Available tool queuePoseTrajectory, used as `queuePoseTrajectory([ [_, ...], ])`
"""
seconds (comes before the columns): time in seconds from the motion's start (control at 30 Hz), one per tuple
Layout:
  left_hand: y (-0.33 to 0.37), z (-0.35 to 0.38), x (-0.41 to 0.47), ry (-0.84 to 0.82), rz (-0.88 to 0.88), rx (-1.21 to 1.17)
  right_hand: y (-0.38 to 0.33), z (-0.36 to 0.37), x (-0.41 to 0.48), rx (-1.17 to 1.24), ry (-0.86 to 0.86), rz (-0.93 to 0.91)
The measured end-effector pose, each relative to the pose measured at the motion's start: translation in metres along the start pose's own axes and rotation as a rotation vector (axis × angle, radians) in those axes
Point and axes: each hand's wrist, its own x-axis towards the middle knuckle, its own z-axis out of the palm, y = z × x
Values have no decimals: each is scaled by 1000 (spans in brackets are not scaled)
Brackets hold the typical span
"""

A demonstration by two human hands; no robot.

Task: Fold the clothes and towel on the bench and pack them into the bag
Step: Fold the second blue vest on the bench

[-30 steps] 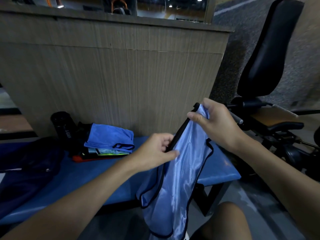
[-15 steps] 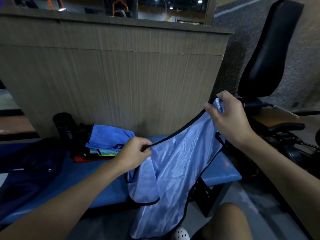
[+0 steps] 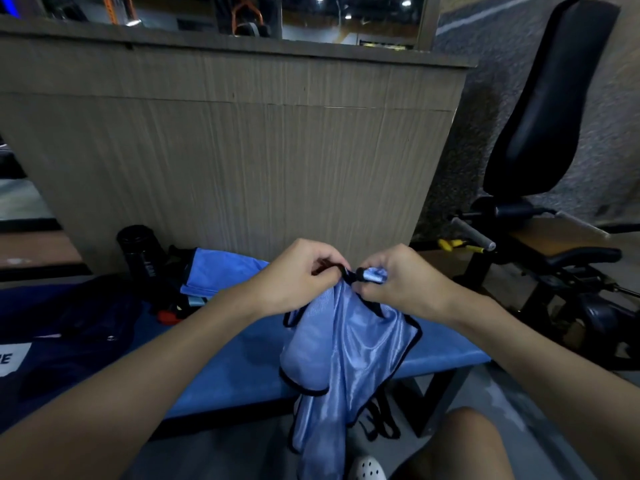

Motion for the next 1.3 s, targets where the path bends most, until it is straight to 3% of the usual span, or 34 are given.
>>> queuePoseTrajectory([
  [0.2, -30, 2, -12, 24, -116, 76, 4, -11, 0, -29, 111, 10],
  [0.53, -52, -30, -8, 281, -152, 177, 41, -38, -2, -24, 255, 71],
  [0.67, -35, -38, -6, 182, -17, 234, 43, -39, -3, 6, 232, 99],
  [0.77, -10, -30, -2, 57, 117, 245, 25, -29, -5, -28, 143, 73],
  [0.9, 17, -16, 1, -66, 213, 244, 7, -6, -2, 112, -15, -32],
  [1.03, 24, -14, -2, -108, 161, 140, 13, 6, -1, 194, -10, -48],
  [1.3, -5, -35, -8, 48, -69, 212, 24, -11, -6, 142, 55, -22],
])
